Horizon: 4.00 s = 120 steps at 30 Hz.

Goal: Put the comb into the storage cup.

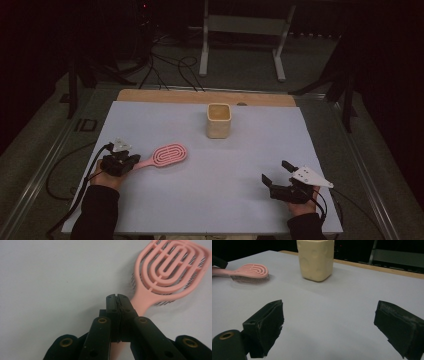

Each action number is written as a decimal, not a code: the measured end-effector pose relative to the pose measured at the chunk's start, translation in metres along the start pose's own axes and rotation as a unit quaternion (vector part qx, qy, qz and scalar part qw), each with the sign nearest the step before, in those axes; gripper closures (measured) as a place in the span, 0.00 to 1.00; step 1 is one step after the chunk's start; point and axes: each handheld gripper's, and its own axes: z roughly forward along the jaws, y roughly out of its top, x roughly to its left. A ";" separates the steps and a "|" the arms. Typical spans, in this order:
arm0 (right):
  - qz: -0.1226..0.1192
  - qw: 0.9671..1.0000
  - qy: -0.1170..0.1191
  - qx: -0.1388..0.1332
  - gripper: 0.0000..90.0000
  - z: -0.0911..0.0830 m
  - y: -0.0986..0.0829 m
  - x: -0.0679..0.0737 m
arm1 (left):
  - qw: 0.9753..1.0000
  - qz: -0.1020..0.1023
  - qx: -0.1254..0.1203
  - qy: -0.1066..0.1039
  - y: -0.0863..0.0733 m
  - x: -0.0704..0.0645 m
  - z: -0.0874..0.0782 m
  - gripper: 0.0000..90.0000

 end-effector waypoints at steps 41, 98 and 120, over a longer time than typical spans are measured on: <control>-0.004 1.000 0.010 -0.014 0.10 -0.002 0.004 -0.005 | 0.971 -0.069 -0.226 0.024 -0.042 -0.005 -0.061 0.28; -0.001 1.000 0.003 -0.014 0.10 0.004 0.000 0.000 | 0.997 -0.030 -0.054 0.051 -0.017 -0.008 -0.054 0.00; 0.004 1.000 -0.001 -0.012 0.10 0.004 0.001 0.000 | 0.998 0.025 0.046 0.040 0.021 -0.016 -0.033 0.00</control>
